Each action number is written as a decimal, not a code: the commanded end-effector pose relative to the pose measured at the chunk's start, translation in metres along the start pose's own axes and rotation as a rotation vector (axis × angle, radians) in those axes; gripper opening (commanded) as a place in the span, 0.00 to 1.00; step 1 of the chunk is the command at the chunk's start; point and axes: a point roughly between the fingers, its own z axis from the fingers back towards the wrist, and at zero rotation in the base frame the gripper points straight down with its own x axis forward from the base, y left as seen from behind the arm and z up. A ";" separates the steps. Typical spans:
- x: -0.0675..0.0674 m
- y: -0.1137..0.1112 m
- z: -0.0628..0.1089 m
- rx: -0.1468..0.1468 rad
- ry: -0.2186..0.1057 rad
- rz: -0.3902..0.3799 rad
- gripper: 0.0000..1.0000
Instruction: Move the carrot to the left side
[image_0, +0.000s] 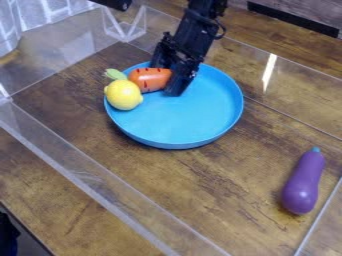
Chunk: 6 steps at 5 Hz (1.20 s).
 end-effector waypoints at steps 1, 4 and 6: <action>0.010 -0.010 0.007 -0.001 -0.021 0.017 1.00; 0.017 -0.001 0.008 0.012 0.005 -0.025 1.00; 0.019 0.002 0.019 0.005 0.022 -0.017 1.00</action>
